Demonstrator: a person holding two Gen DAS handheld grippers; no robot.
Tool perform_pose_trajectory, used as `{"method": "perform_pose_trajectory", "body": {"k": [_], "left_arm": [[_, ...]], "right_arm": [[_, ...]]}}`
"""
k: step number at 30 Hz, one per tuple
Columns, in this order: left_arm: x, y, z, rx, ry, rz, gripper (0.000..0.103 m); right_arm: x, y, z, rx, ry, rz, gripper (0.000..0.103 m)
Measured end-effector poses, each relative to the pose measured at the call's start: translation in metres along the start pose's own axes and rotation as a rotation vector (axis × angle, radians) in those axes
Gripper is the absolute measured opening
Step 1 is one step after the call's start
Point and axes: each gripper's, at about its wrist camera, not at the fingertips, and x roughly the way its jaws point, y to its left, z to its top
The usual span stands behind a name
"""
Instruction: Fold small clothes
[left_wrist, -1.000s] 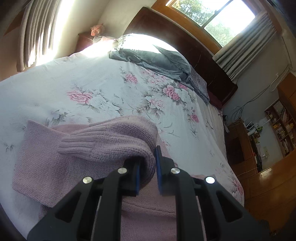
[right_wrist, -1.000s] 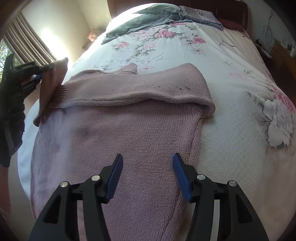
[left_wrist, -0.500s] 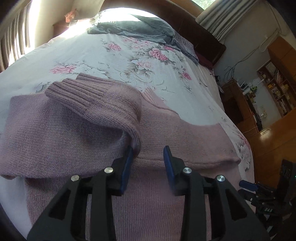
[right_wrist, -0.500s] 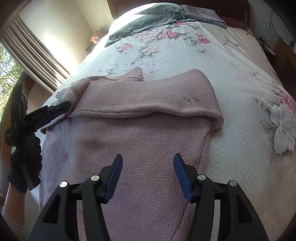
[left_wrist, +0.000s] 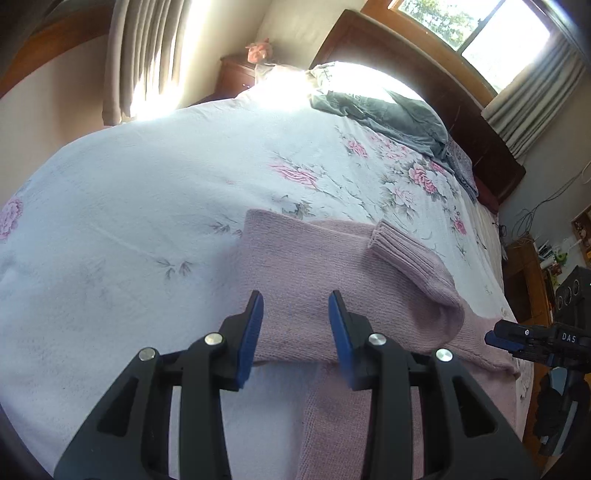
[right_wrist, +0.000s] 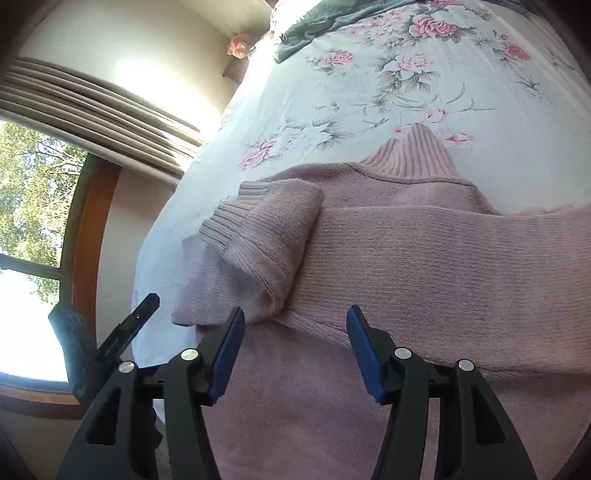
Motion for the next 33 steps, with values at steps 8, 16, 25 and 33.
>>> {"method": "perform_pose_trajectory", "body": {"k": [8,16,25,33], "left_arm": [[-0.011,0.011,0.005,-0.01,-0.02,-0.006,0.037],[-0.001,-0.014,0.009,0.033,-0.014,-0.037,0.037],[0.054,-0.073,-0.005,0.145,0.08,-0.004,0.039],[0.05,-0.085,0.0,0.193,0.077,0.035,0.041]], "right_arm": [[0.066,-0.002,0.034,0.129,0.101,0.06,0.033],[-0.01,0.002,0.015,-0.05,-0.078,0.088,0.014],[-0.038,-0.073,-0.004,-0.052,-0.087,-0.17,0.03],[-0.057,-0.034,-0.009,-0.277,-0.165,-0.311,0.044]]}}
